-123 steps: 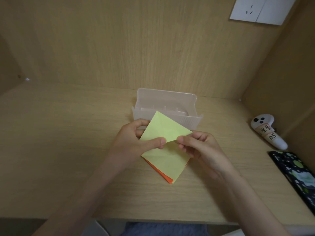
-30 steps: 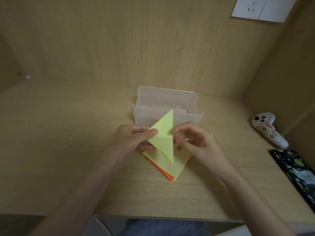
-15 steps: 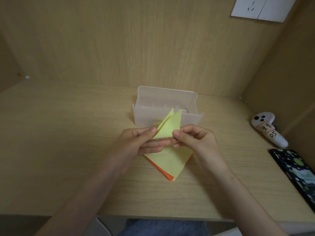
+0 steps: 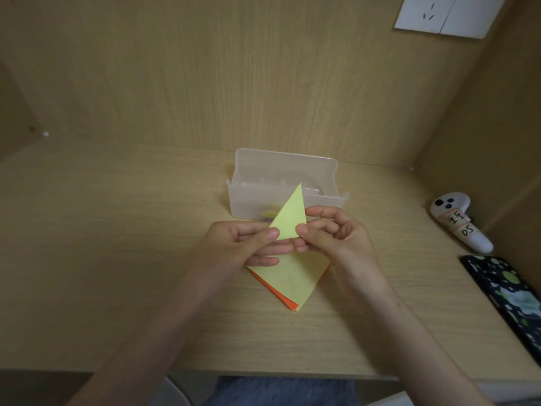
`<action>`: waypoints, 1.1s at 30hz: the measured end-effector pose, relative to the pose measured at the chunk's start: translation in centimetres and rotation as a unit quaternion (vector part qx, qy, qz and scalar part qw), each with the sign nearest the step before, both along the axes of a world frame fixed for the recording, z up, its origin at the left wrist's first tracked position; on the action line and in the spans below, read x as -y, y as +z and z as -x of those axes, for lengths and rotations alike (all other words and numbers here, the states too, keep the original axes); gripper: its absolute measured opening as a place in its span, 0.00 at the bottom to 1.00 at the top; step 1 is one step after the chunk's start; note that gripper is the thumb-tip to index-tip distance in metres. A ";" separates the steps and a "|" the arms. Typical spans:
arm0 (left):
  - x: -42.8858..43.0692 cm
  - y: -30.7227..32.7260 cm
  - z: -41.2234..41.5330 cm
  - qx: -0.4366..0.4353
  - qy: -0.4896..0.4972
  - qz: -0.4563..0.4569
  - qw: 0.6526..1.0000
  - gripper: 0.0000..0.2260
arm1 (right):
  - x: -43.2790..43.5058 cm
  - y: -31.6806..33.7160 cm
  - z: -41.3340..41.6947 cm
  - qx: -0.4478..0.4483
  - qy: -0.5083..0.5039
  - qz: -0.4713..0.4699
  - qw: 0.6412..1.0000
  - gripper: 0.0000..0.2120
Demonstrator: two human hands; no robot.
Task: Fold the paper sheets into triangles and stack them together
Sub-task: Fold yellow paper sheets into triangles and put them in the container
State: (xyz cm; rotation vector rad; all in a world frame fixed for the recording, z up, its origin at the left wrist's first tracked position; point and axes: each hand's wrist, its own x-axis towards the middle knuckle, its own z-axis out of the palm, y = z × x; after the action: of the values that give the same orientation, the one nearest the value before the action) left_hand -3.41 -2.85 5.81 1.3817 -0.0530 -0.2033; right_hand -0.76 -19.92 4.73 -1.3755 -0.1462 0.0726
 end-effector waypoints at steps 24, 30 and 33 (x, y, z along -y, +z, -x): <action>-0.2 -0.1 0.1 0.013 0.051 -0.073 0.996 0.09 | -0.4 0.5 0.1 -0.006 -0.021 0.030 0.999 0.03; -0.1 1.9 -0.7 0.067 0.101 -0.085 0.989 0.11 | -0.7 0.9 0.7 0.040 0.031 0.098 0.994 0.02; -0.1 2.2 -0.8 0.074 0.112 -0.078 0.988 0.07 | -0.9 1.0 0.8 0.047 0.041 0.114 0.991 0.03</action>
State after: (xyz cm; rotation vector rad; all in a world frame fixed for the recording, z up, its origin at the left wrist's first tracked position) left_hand -2.58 -2.76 7.97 1.5453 -0.0054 0.0861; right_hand -1.56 -19.00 5.76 -1.6027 -0.2805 0.0947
